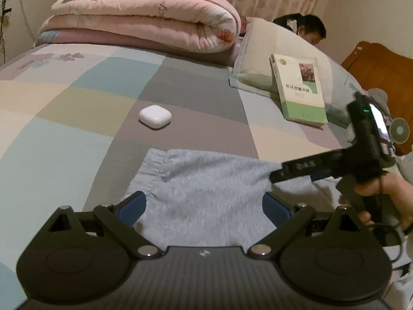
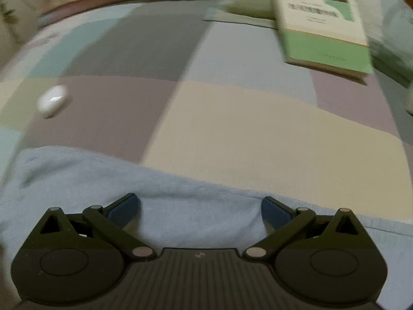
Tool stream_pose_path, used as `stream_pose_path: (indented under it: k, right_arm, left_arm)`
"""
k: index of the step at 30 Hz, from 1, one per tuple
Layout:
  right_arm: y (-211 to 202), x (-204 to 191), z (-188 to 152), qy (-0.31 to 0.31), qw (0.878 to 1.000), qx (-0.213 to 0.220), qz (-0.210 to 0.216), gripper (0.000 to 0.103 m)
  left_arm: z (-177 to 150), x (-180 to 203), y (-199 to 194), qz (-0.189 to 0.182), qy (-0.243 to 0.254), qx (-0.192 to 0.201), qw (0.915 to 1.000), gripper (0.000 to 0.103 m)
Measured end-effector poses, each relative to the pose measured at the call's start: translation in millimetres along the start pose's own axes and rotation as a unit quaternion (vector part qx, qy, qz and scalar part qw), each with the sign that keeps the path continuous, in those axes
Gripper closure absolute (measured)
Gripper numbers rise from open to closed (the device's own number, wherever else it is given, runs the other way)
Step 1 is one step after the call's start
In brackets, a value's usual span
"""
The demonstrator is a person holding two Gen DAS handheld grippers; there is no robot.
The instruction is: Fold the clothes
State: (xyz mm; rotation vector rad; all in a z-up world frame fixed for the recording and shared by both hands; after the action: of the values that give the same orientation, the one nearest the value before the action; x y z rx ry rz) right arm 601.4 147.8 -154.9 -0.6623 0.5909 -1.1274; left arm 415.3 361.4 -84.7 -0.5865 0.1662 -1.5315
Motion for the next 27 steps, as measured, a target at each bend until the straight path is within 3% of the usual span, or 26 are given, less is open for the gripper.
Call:
stream_pose_path:
  k: [4, 7, 8, 10, 16, 22, 27]
  right_arm:
    - [-26.4, -30.8, -0.5, -0.047, 0.993, -0.012, 0.106, 0.0]
    - [-35.3, -53.7, -0.7, -0.088, 0.982, 0.014, 0.169, 0.001]
    - [-35.1, -55.8, 0.1, -0.105, 0.979, 0.028, 0.172, 0.003]
    - [-33.5, -59.4, 2.3, -0.135, 0.973, 0.052, 0.178, 0.02]
    - [-2.7, -58.5, 27.7, -0.15, 0.964, 0.09, 0.201, 0.045]
    - [42.3, -79.4, 46.2, -0.114, 0.954, 0.1, 0.258, 0.047]
    - [53.7, -105.7, 25.9, -0.18, 0.936, 0.095, 0.288, 0.045]
  left_arm:
    - [2.0, -6.6, -7.0, -0.011, -0.015, 0.004, 0.9998, 0.007]
    - [3.1, -16.2, -10.3, -0.002, -0.027, 0.008, 0.9996, 0.007]
    - [3.4, -19.2, -11.0, 0.0, -0.032, 0.009, 0.9995, 0.007]
    - [4.2, -24.4, -11.5, -0.005, -0.043, 0.012, 0.999, 0.007]
    - [2.6, -26.8, -6.3, -0.002, -0.049, 0.011, 0.9988, 0.007]
    - [1.2, -27.8, -3.9, -0.001, -0.045, 0.007, 0.9989, 0.007]
    - [-1.7, -37.1, -0.2, 0.024, -0.046, -0.002, 0.9986, 0.007]
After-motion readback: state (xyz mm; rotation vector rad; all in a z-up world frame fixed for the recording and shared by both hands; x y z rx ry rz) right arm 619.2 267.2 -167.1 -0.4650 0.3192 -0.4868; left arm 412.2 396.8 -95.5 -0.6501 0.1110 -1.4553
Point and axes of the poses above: each gripper's, at about its wrist camera, not at the fingertips, and y roughly the way its jaws point, x to its right, z to its top, the point moved 4 cm from there along y, roughly the way its jaws point, and after that the axes turned 14 degrees about x, right-handed, at the moved point
